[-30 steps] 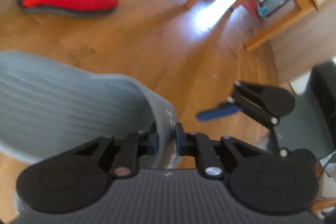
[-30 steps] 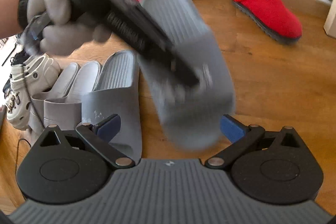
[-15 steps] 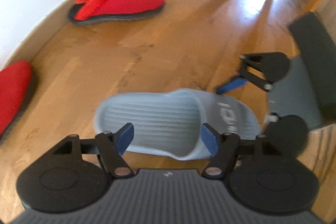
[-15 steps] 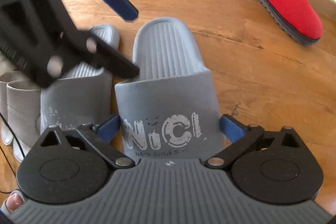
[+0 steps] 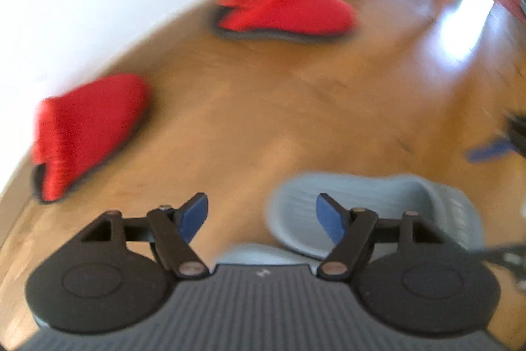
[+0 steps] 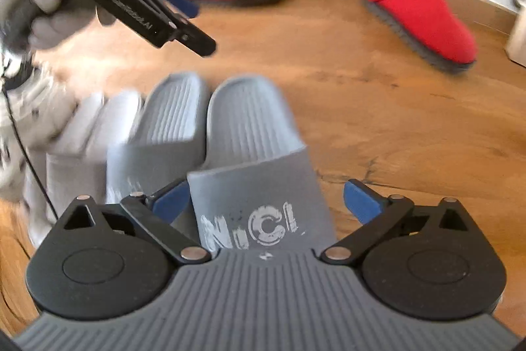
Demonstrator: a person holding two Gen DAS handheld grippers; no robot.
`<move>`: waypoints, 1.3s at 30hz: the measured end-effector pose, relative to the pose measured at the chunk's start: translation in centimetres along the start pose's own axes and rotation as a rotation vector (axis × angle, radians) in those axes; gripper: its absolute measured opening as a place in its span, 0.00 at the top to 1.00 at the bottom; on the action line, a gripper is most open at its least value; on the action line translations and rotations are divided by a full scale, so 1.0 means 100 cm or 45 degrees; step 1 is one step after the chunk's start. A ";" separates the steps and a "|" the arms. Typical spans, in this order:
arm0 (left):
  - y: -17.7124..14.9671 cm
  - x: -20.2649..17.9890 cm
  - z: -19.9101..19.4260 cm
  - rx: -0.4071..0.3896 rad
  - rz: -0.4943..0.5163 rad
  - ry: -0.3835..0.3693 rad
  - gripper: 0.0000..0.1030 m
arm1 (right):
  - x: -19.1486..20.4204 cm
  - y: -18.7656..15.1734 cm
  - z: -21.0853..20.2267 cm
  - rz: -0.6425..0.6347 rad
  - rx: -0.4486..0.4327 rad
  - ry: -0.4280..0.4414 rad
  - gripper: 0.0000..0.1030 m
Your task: Organize scattered shoes
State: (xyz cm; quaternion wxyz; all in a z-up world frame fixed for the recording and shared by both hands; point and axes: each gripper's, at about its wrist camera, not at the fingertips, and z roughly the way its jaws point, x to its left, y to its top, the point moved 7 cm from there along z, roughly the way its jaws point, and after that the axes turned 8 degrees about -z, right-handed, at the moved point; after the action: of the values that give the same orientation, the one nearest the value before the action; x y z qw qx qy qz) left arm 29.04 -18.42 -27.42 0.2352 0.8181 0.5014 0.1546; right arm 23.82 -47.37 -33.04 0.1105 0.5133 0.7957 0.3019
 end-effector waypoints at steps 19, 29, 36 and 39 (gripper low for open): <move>0.105 0.121 0.081 -0.198 -0.540 0.067 0.86 | 0.054 -0.017 -0.020 0.094 0.019 0.184 0.01; 0.130 -0.072 0.011 -0.231 0.001 -0.339 0.86 | 0.012 -0.008 -0.036 0.157 -0.085 0.044 0.01; 0.076 -0.187 0.048 -0.016 0.101 -0.611 0.76 | -0.031 0.001 -0.042 0.123 -0.146 -0.142 0.01; 0.055 -0.205 0.063 0.024 0.166 -0.553 0.64 | -0.051 0.007 -0.020 0.035 -0.120 -0.227 0.01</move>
State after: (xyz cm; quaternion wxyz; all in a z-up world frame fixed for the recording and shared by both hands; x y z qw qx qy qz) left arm 27.03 -40.36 -30.13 0.3195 0.8650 0.3867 -0.0149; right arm 25.59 -52.40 -31.70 0.2007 0.5430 0.7607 0.2936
